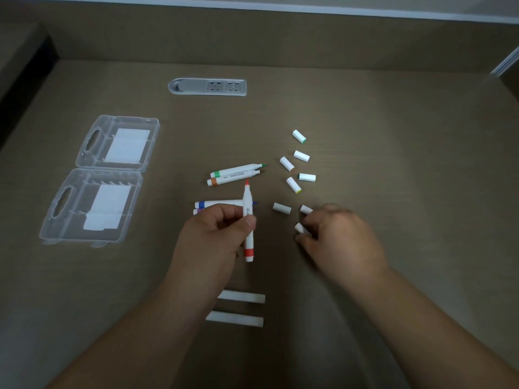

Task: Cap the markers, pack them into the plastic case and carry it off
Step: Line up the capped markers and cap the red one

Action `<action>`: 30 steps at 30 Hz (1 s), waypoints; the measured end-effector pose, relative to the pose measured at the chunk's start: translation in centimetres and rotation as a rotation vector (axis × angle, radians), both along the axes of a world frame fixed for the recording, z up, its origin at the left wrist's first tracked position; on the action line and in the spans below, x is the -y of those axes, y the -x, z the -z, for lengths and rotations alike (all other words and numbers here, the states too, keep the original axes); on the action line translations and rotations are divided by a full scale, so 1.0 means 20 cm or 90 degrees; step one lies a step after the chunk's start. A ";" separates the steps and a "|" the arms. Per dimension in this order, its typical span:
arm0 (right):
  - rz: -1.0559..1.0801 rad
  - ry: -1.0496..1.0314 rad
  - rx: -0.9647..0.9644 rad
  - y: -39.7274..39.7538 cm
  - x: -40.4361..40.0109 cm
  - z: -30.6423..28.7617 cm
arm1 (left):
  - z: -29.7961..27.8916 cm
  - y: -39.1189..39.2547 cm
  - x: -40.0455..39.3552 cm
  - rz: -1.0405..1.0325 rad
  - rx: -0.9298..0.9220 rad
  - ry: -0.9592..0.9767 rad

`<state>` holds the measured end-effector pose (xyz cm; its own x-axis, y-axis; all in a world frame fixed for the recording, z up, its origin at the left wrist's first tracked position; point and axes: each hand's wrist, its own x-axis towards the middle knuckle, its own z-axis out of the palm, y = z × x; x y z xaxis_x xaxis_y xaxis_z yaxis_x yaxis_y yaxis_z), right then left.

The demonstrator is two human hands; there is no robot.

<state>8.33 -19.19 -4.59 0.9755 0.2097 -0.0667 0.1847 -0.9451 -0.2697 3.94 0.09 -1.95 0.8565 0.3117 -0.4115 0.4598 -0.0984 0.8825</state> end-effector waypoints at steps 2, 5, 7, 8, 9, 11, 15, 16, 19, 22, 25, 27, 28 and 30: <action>-0.011 0.012 0.002 0.01 -0.02 0.02 | 0.01 -0.01 0.01 -0.003 -0.002 0.015; 0.063 -0.143 -0.044 0.02 -0.02 0.02 | 0.01 -0.04 0.03 -0.016 -0.003 0.048; 0.215 -0.420 -0.164 0.02 -0.04 -0.03 | 0.01 -0.05 0.04 -0.023 -0.017 0.088; 0.290 -0.577 -0.254 0.02 -0.04 -0.06 | 0.02 -0.06 0.04 -0.026 -0.026 0.110; 0.354 -0.717 -0.358 0.03 -0.06 -0.09 | 0.02 -0.07 0.04 -0.028 -0.030 0.126; 0.439 -0.890 -0.558 0.04 -0.08 -0.15 | 0.02 -0.08 0.05 -0.028 -0.033 0.144; 0.513 -0.961 -0.759 0.05 -0.12 -0.16 | 0.02 -0.10 0.07 -0.033 -0.025 0.165; 0.524 -0.968 -0.775 0.05 -0.13 -0.16 | 0.02 -0.11 0.08 -0.034 -0.025 0.169; 0.542 -0.986 -0.795 0.05 -0.13 -0.15 | 0.02 -0.12 0.08 -0.036 -0.027 0.181; 0.546 -0.987 -0.782 0.06 -0.13 -0.14 | 0.03 -0.12 0.07 -0.028 -0.032 0.174; 0.506 -0.945 -0.686 0.05 -0.12 -0.13 | 0.04 -0.11 0.05 0.011 -0.033 0.129; 0.437 -0.916 -0.564 0.03 -0.11 -0.12 | 0.04 -0.10 0.02 0.062 -0.027 0.057; 0.407 -0.912 -0.499 0.03 -0.10 -0.13 | 0.04 -0.09 0.01 0.086 -0.023 0.021; 0.365 -0.891 -0.389 0.01 -0.08 -0.13 | 0.03 -0.08 -0.02 0.131 -0.020 -0.041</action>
<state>8.06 -17.56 -1.91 0.8437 0.0748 -0.5316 -0.5356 0.1831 -0.8244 5.50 0.52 -2.64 0.8915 0.1587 -0.4244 0.4520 -0.2489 0.8566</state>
